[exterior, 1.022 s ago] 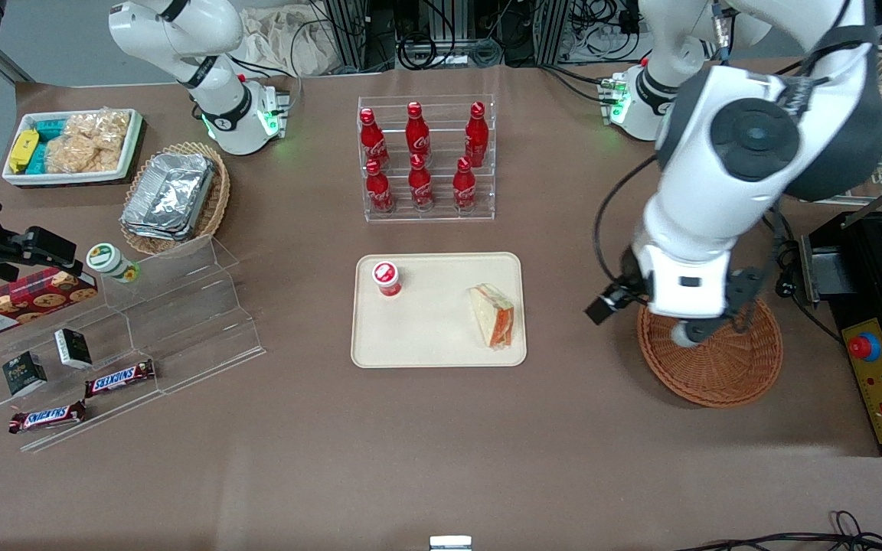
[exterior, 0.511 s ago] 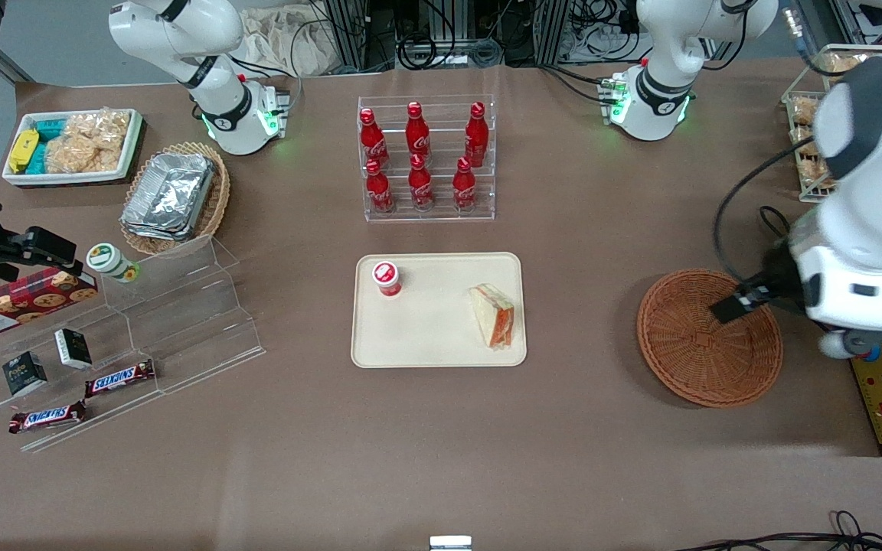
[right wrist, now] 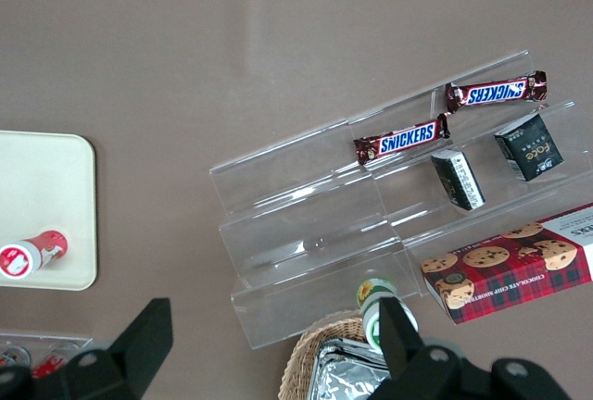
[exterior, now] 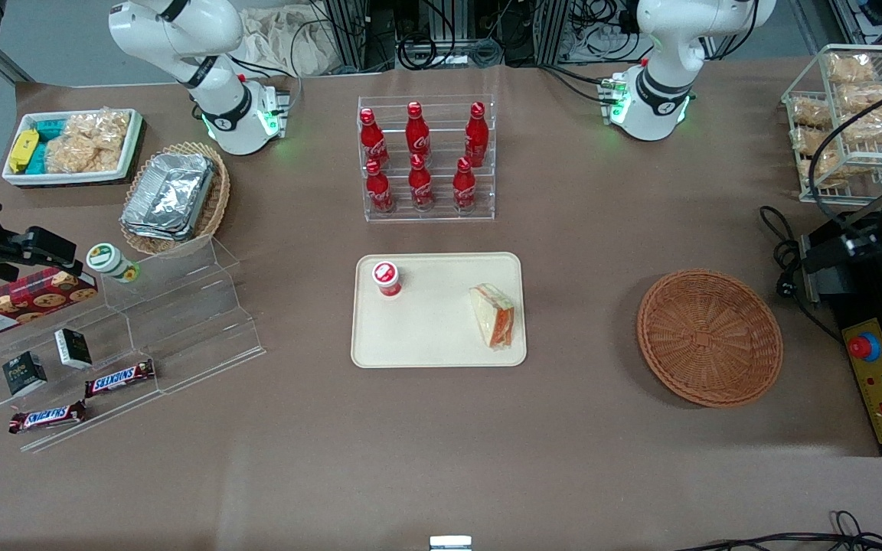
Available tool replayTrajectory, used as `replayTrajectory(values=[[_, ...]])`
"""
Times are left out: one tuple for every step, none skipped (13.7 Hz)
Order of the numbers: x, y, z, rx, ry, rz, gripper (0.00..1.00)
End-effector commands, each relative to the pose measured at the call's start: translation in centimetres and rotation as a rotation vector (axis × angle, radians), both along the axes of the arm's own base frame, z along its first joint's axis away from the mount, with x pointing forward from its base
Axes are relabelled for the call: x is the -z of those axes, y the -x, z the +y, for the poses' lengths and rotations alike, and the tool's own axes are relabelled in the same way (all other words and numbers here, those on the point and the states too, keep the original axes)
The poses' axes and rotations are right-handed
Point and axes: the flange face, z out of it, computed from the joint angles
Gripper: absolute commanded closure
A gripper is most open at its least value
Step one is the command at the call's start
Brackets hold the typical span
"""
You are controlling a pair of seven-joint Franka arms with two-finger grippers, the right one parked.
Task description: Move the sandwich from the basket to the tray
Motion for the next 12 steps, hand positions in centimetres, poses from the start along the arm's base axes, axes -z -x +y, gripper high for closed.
replayTrajectory(values=[[-0.8, 2.8, 0.2, 0.068, -0.011, -0.013, 0.00], [-0.9, 3.5, 0.1, 0.070, -0.015, -0.023, 0.00], [-0.9, 4.3, 0.2, 0.067, -0.018, -0.044, 0.00], [-0.7, 5.1, 0.3, 0.064, -0.024, -0.061, 0.00], [-0.5, 5.8, 0.3, 0.064, -0.027, -0.071, 0.00], [-0.3, 6.2, 0.2, 0.064, -0.028, -0.077, 0.00], [-0.1, 6.5, 0.1, 0.065, -0.029, -0.079, 0.00], [-0.2, 6.6, 0.1, 0.065, -0.029, -0.077, 0.00], [-0.2, 6.6, 0.1, 0.063, -0.025, -0.075, 0.00], [-0.3, 6.6, 0.1, 0.058, -0.019, -0.072, 0.00], [-0.5, 6.6, 0.2, 0.061, -0.021, -0.075, 0.00], [-0.4, 6.4, 0.1, 0.067, -0.031, -0.071, 0.00]])
